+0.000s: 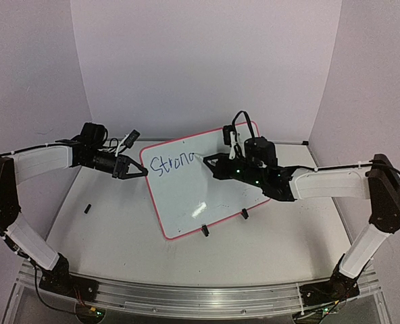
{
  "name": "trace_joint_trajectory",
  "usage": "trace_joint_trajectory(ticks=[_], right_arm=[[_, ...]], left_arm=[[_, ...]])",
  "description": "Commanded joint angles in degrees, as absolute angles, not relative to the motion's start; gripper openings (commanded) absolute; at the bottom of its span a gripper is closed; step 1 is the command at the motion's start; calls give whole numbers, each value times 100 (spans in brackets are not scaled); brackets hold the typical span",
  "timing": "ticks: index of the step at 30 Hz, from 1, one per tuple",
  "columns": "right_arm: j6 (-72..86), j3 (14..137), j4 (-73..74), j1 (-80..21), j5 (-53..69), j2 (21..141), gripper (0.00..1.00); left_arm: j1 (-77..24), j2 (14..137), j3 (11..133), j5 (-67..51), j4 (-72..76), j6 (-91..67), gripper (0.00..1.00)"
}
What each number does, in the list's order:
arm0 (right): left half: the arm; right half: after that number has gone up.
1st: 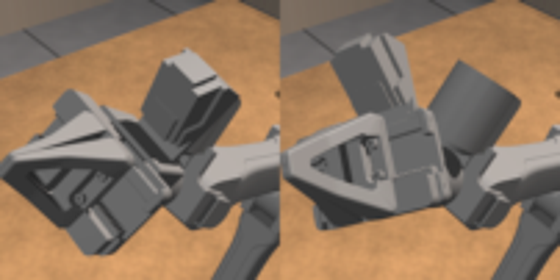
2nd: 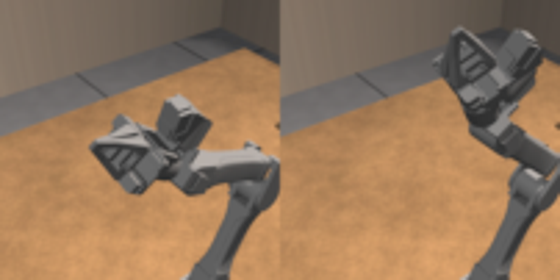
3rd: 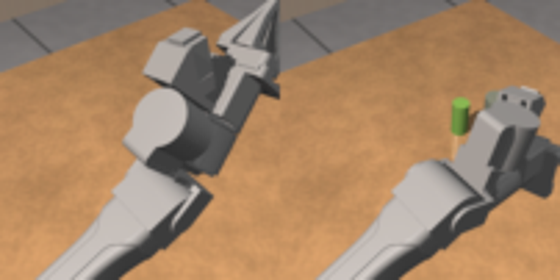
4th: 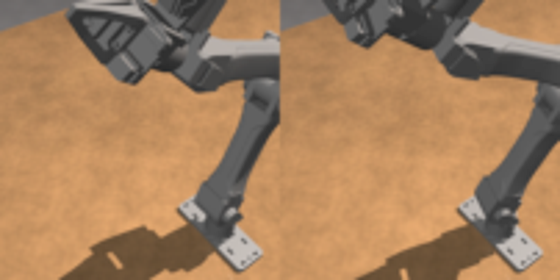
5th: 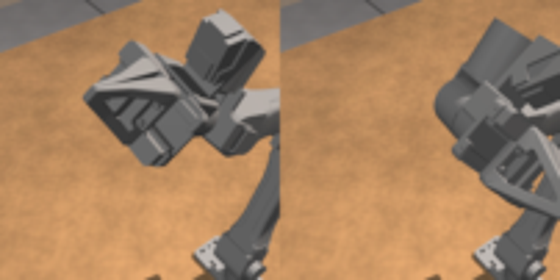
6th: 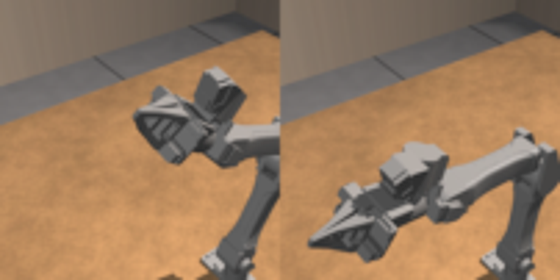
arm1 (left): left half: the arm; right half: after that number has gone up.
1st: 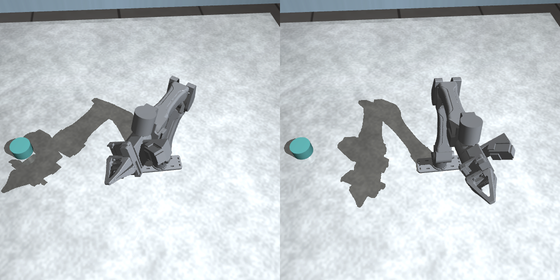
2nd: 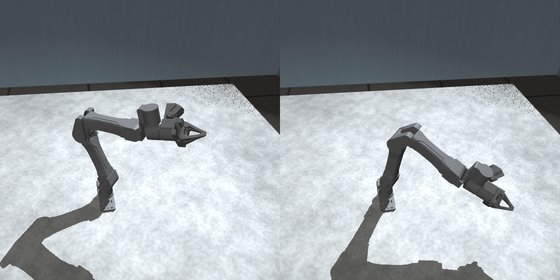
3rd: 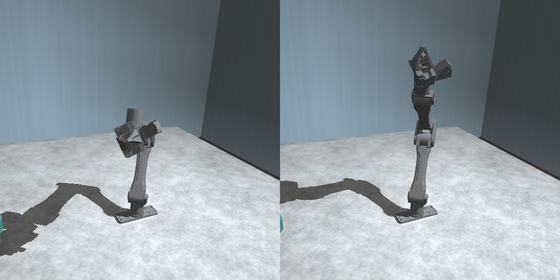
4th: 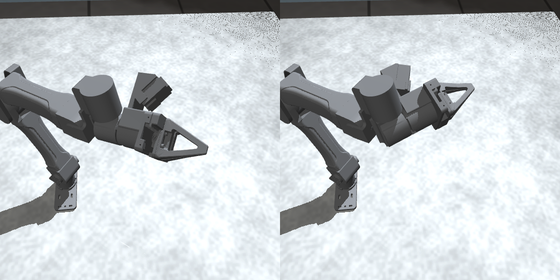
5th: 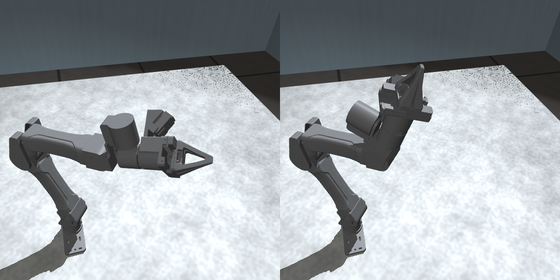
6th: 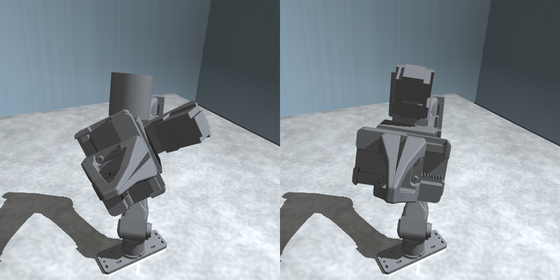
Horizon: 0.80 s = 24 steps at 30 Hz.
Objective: Write a sentence on the whiteboard
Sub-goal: Write on the whiteboard with the whiteboard.
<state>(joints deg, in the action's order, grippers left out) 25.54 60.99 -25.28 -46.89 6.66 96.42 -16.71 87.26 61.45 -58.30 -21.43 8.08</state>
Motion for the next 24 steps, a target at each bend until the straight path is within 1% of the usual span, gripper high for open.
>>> trace_joint_trajectory(ticks=[1, 13, 24], right_arm=[[2604, 5940, -2566, -4652, 631, 9620, 0], [2839, 5380, -2573, -4711, 667, 9410, 0], [2806, 5415, -2607, -4890, 846, 9472, 0]], left_arm=[[-1687, 8645, 6382, -5636, -2090, 1232, 0], [-1687, 8656, 6387, -5647, -2085, 1223, 0], [-1687, 8671, 6396, -5647, -2083, 1225, 0]])
